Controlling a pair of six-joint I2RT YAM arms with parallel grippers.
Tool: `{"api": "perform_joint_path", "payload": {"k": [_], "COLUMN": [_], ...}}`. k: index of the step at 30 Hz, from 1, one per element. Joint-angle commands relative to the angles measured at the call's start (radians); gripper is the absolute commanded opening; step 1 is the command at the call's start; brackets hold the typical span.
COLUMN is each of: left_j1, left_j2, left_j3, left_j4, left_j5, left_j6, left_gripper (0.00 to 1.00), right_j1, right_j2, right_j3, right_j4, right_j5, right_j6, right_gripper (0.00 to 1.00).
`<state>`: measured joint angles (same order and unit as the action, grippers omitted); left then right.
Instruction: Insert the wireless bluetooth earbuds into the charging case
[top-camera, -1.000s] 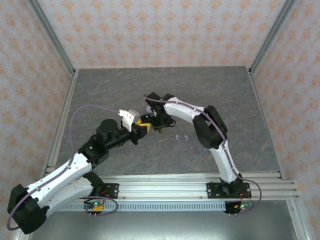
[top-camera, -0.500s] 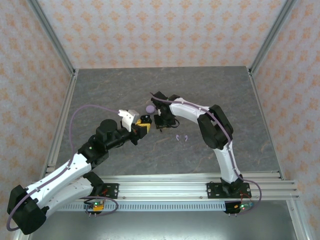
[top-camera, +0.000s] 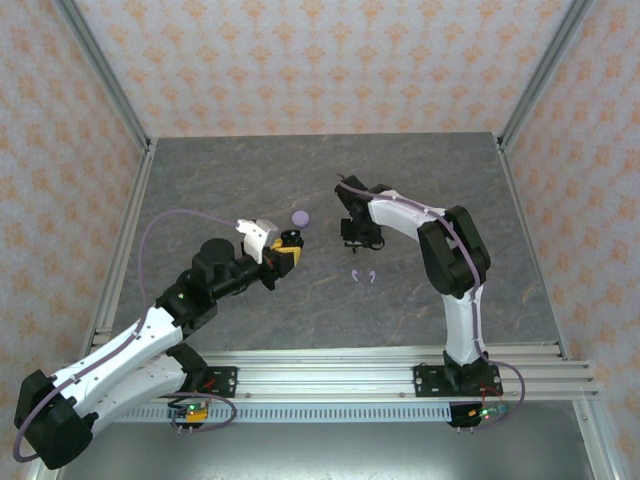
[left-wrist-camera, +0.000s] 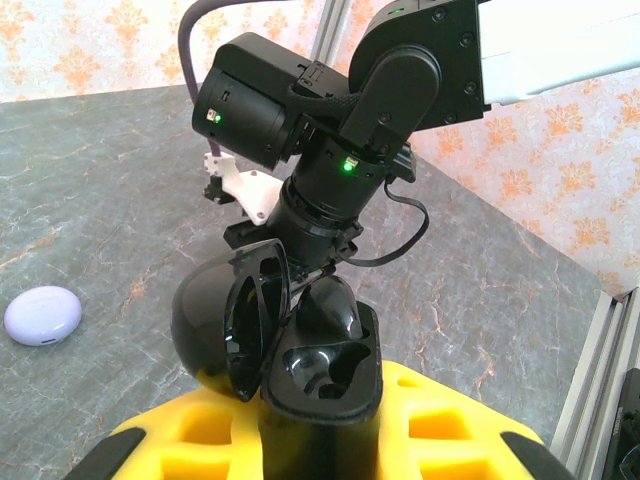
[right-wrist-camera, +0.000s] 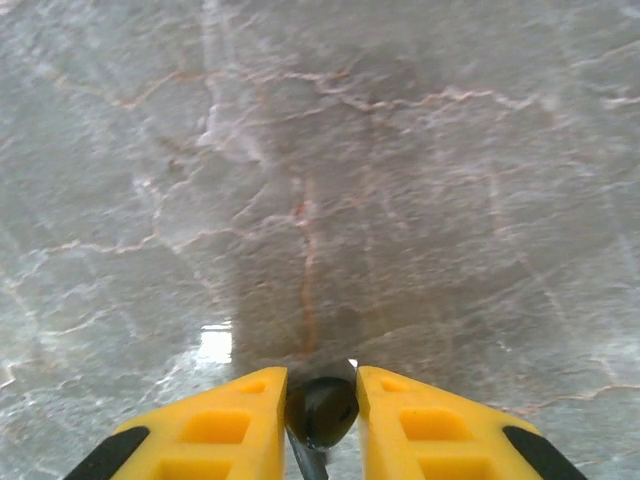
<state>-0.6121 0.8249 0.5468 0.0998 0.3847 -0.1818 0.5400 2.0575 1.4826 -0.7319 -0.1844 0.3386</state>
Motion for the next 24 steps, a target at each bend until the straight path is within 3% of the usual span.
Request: {"api": "perform_joint_path", "payload": {"k": [1,6,13,24], "left_j1": [0.011,0.011,0.011,0.011], "left_j2": [-0.012,-0.005,-0.001,-0.001], "left_j3": [-0.007,-0.004,0.005,0.009], "left_j4": [0.003,0.006,-0.005,-0.005], "left_j5": [0.0,0.001,0.003,0.004], "left_j6": [0.007,0.007,0.008,0.009], "left_gripper": [0.2,0.2,0.2,0.2], "right_j1": [-0.005,-0.005,-0.007,-0.006], "right_j2": [-0.014,0.008,0.016,0.081], "right_j3": [-0.019,-0.01,0.033,0.12], "right_j4": [-0.012,-0.02,-0.064,-0.152], "right_j5": [0.071,0.072,0.07,-0.002], "right_j6": [0.028,0.027,-0.042,-0.145], "right_gripper": [0.24,0.26,0.36,0.35]}}
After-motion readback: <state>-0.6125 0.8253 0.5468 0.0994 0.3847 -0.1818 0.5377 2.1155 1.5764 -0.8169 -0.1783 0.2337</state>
